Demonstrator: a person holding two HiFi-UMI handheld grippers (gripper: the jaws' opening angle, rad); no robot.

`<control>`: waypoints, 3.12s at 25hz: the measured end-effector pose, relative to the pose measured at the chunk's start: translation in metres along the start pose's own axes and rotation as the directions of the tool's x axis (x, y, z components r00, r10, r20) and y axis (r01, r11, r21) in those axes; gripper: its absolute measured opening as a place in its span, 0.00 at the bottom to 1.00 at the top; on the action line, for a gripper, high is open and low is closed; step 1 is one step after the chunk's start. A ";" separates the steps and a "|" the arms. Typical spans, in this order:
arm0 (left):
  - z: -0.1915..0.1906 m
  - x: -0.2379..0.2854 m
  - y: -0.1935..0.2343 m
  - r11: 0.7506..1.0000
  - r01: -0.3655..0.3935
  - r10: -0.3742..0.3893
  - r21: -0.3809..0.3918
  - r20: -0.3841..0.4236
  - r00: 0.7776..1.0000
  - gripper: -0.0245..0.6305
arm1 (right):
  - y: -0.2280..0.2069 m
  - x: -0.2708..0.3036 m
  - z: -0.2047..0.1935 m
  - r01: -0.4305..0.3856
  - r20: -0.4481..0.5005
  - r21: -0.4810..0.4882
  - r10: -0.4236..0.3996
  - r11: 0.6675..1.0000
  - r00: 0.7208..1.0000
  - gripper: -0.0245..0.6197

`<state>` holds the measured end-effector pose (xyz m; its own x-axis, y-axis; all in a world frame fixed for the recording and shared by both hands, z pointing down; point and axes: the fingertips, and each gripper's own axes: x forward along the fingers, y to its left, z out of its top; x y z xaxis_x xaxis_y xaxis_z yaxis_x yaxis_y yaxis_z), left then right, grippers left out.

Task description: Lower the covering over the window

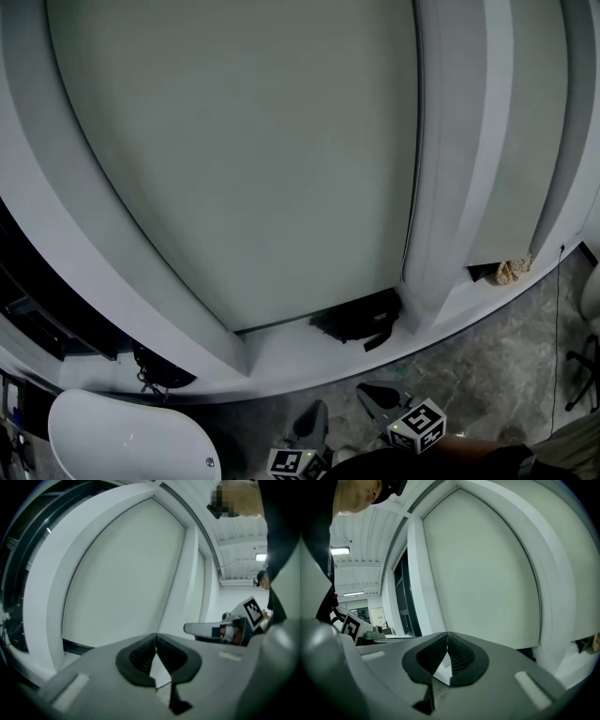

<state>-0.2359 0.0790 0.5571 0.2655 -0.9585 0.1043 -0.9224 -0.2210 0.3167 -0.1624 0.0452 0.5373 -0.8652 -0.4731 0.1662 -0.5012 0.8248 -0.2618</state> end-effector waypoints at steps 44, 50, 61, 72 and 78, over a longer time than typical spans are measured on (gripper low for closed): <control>-0.063 -0.208 -0.130 0.968 -0.240 0.242 0.078 -0.024 0.970 0.05 | 0.130 -0.163 -0.085 -0.147 -0.023 0.105 0.150 0.984 0.988 0.05; -0.054 -0.249 -0.114 0.984 -0.174 0.174 0.040 -0.007 0.985 0.05 | 0.176 -0.175 -0.087 -0.050 0.032 0.050 0.048 0.998 0.998 0.05; -0.073 -0.296 -0.130 1.000 -0.006 0.007 0.022 -0.040 0.999 0.05 | 0.225 -0.224 -0.109 0.120 0.072 0.060 -0.124 0.991 0.990 0.05; -0.073 -0.318 -0.147 0.999 -0.047 0.047 0.022 0.008 0.999 0.05 | 0.243 -0.245 -0.100 0.062 0.086 0.023 -0.064 0.998 0.994 0.05; -0.081 -0.315 -0.184 0.997 -0.075 0.075 0.024 0.008 0.997 0.05 | 0.236 -0.273 -0.100 0.007 0.065 0.007 -0.008 1.000 0.998 0.05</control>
<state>-0.1268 0.4365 0.5421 0.1933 -0.9737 0.1207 -0.9462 -0.1525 0.2853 -0.0427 0.4000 0.5258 -0.8603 -0.4986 0.1060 -0.5076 0.8190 -0.2675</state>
